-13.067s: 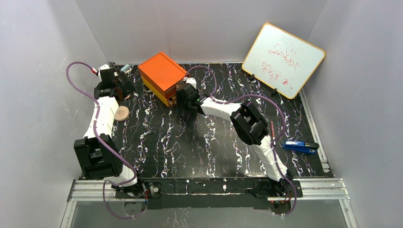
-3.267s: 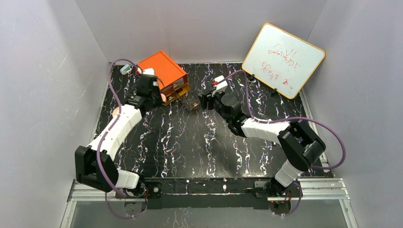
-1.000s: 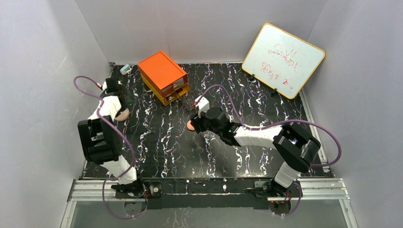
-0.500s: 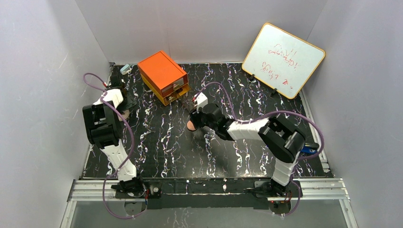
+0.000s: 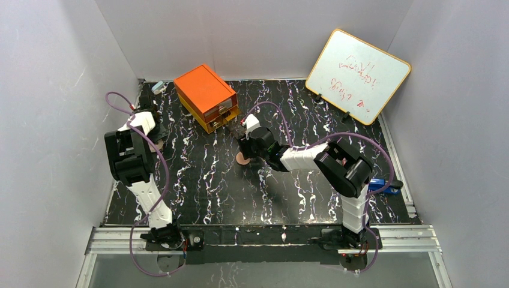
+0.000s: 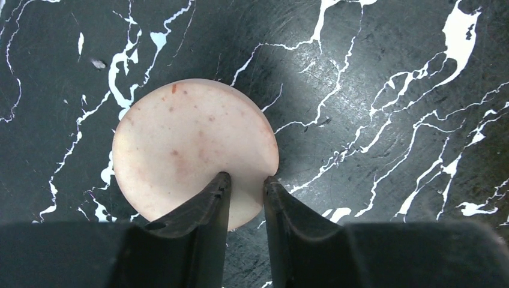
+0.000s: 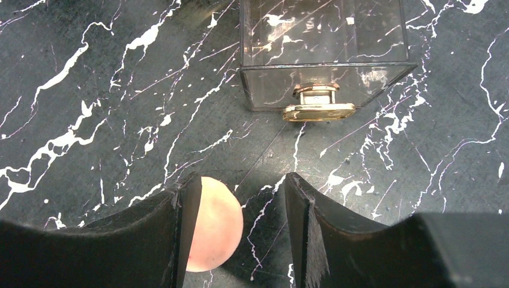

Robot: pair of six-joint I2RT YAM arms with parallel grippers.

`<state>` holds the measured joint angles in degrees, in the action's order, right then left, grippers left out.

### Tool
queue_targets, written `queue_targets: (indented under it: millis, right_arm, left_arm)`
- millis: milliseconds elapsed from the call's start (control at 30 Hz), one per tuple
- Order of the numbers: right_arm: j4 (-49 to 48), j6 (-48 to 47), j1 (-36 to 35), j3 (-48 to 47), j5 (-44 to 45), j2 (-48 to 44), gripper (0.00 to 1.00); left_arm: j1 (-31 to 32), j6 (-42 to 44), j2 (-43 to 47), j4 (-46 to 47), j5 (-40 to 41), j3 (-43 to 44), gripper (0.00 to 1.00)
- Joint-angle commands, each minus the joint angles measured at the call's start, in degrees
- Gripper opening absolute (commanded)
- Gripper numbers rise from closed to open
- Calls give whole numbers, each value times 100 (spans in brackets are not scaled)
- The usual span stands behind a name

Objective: Organize the makeup

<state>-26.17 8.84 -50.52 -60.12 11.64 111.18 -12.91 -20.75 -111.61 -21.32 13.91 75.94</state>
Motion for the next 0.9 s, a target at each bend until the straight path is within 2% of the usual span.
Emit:
queue_targets:
  millis: [0,67,267,567,867]
  right_arm:
    - [27,71,16,-235,22,109,61]
    - [54,97,28,-229,36,138,61]
    - [206,144,47,-309,107,277,61]
    - [304,205,53,-239,64,313,62]
    - [382,355,56,169,-37,-273,63]
  left_arm:
    - [-19,36,-183,-161,-7,121,23]
    - [-19,55,-215,-180,-4,125,19]
    - [-19,120,-250,-265,17,173,0]
    - [-19,83,364,-315,-27,191,0]
    - [-19,89,1093,-480,-76,331,0]
